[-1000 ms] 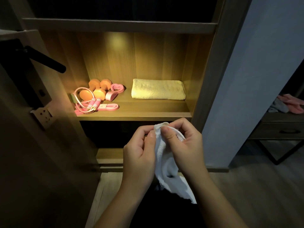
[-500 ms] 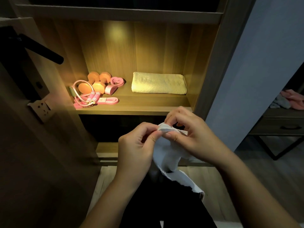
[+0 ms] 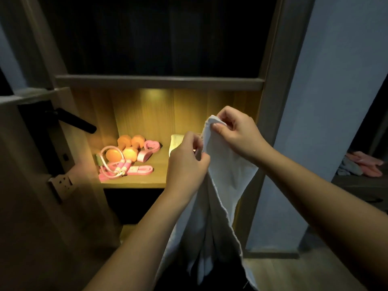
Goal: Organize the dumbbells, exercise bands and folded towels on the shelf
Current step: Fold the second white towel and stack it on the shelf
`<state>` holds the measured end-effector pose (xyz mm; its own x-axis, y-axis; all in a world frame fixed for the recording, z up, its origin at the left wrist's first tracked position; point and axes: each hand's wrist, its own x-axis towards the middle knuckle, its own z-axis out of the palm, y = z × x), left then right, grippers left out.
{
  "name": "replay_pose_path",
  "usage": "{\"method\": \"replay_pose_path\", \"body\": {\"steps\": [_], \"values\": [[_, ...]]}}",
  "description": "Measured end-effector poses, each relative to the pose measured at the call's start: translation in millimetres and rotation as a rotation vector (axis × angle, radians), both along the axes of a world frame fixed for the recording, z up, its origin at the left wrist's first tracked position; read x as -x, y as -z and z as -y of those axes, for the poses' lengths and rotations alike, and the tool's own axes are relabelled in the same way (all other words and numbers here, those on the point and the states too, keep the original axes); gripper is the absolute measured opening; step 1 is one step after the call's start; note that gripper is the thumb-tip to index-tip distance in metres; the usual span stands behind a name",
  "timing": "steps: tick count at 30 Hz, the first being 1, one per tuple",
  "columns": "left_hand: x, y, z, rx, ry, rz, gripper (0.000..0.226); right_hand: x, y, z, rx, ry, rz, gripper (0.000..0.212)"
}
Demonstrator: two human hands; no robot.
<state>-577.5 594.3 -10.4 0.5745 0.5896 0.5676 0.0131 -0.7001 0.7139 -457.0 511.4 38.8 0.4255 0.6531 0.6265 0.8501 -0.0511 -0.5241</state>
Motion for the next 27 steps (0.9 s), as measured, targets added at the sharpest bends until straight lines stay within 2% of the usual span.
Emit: {"method": "replay_pose_path", "body": {"steps": [6,14,18,22,27], "values": [[-26.7,-65.7,-26.9,-0.134,-0.007,-0.001,0.005,-15.5,-89.8,-12.9,-0.147,0.052,0.011,0.012],[-36.9,-137.0,-56.0,0.089,0.258,-0.048,0.014,-28.2,-184.6,-10.9,-0.269,0.094,0.012,0.015],[-34.7,-168.0,-70.4,0.073,0.232,0.144,0.011,-33.7,-210.0,2.9,-0.316,0.121,-0.008,0.016],[-26.1,-193.1,-66.9,-0.033,0.195,0.250,0.016,-42.9,-215.4,22.5,-0.267,0.141,-0.005,0.021],[-22.7,-196.6,-51.6,-0.122,0.150,0.222,0.021,-38.6,-212.0,35.1,-0.125,0.082,-0.192,0.020]]}}
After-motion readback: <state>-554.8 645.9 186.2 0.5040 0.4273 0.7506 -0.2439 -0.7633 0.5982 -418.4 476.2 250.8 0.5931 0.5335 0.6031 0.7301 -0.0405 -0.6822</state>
